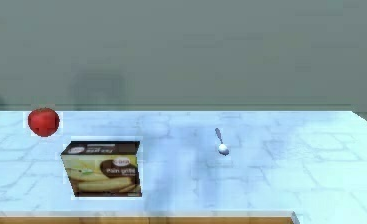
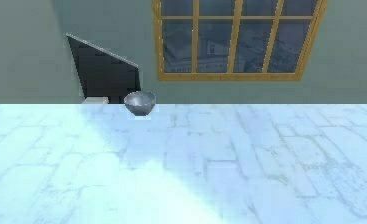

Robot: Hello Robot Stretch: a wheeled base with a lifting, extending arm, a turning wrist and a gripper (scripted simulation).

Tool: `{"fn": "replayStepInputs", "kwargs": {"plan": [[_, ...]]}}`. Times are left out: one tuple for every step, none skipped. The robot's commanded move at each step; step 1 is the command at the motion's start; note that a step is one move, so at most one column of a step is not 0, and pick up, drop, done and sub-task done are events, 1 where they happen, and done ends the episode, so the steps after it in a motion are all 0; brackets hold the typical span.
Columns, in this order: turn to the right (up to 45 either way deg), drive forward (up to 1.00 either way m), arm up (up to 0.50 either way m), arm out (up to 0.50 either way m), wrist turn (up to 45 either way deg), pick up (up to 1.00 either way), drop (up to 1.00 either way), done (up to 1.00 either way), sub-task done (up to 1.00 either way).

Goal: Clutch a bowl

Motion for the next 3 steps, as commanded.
{"fn": "replayStepInputs", "kwargs": {"plan": [[0.0,0.00,0.50,0.00,0.0,0.00,0.00,0.00,0.00],[0.0,0.00,0.38,0.00,0.0,0.00,0.00,0.00,0.00],[0.0,0.00,0.00,0.48,0.0,0.00,0.00,0.00,0.00]]}}
